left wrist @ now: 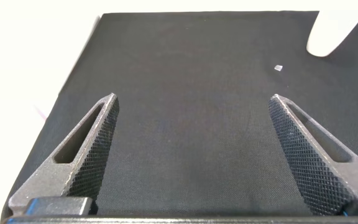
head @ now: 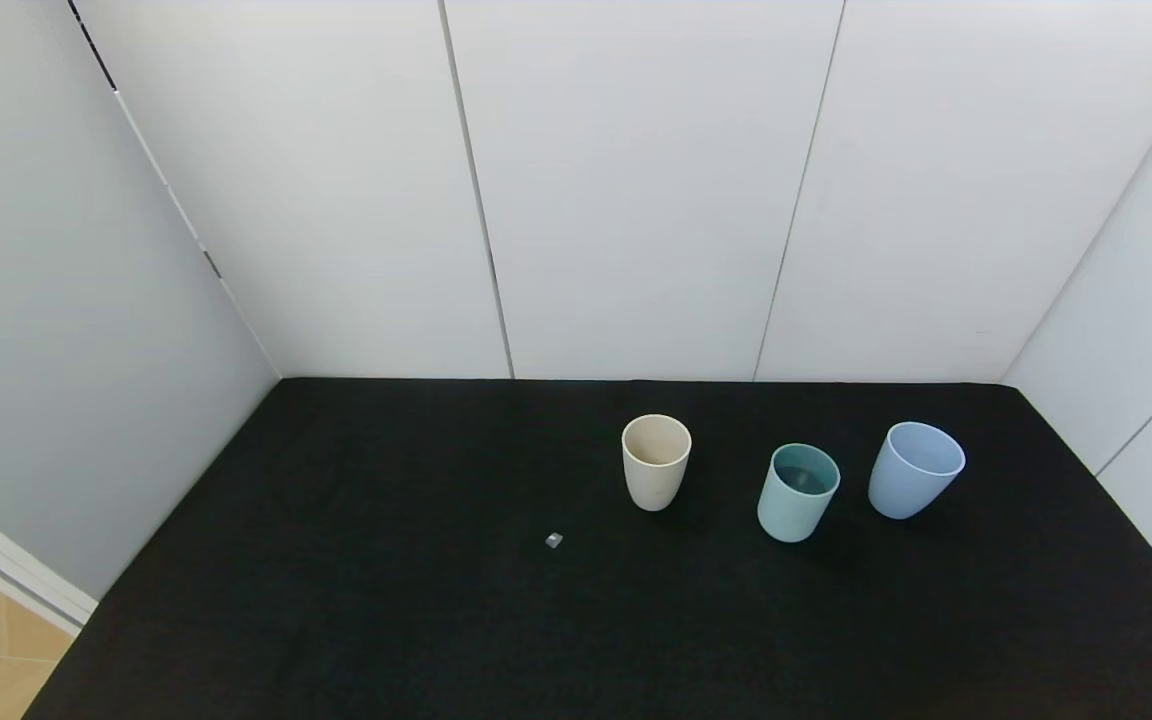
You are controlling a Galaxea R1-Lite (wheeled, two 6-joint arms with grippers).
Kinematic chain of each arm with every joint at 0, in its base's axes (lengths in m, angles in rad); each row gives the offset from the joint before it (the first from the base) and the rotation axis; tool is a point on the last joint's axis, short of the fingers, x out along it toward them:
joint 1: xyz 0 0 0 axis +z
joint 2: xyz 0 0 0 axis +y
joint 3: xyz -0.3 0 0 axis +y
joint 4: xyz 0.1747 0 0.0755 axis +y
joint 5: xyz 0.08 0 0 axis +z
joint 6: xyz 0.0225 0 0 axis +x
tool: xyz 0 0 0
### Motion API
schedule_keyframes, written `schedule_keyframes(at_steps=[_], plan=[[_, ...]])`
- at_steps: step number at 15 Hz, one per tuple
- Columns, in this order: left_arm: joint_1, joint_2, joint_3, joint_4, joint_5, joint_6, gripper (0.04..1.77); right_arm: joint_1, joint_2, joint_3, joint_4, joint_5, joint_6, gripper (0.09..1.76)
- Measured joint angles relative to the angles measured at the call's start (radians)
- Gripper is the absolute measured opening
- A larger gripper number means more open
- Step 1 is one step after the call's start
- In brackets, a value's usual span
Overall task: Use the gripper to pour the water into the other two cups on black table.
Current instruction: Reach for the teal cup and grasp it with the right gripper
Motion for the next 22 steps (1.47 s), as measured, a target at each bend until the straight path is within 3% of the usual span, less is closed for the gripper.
schedule_keyframes(at_steps=[8, 11, 18, 22], plan=[[0.000, 0.000, 0.000, 0.000, 0.000, 0.000, 1.72, 0.009, 0.504, -0.278, 0.015, 0.100, -0.025, 1.70], [0.000, 0.000, 0.000, 0.000, 0.000, 0.000, 1.72, 0.082, 0.706, -0.342, -0.013, 0.109, -0.037, 1.70], [0.000, 0.000, 0.000, 0.000, 0.000, 0.000, 1.72, 0.256, 1.089, -0.372, -0.252, 0.071, -0.037, 1.70], [0.000, 0.000, 0.000, 0.000, 0.000, 0.000, 1.72, 0.298, 1.285, -0.371, -0.414, 0.058, -0.037, 1.70]])
